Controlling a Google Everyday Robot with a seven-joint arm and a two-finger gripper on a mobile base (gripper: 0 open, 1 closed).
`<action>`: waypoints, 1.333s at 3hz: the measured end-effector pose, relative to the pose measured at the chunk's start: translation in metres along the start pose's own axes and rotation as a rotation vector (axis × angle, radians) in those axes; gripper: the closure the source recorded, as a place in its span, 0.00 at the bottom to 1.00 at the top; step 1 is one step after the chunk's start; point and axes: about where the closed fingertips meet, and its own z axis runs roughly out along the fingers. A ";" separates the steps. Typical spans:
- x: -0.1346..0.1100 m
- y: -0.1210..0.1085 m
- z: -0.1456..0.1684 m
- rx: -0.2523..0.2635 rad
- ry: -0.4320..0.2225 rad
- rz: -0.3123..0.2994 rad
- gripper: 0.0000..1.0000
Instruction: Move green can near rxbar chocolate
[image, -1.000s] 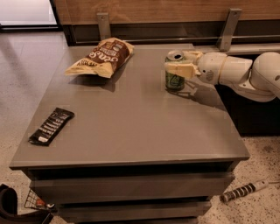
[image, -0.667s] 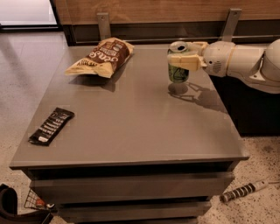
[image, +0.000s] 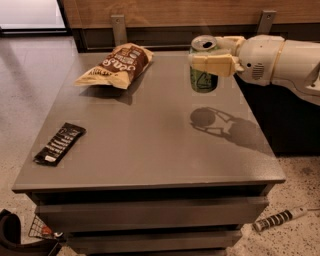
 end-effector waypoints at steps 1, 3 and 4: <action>-0.008 0.051 0.005 -0.019 -0.041 0.037 1.00; -0.005 0.142 0.048 -0.151 -0.059 0.112 1.00; -0.003 0.173 0.073 -0.252 -0.063 0.139 1.00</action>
Offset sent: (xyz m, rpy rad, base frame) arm -0.1097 0.1355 -0.0122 0.1428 0.0680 0.1543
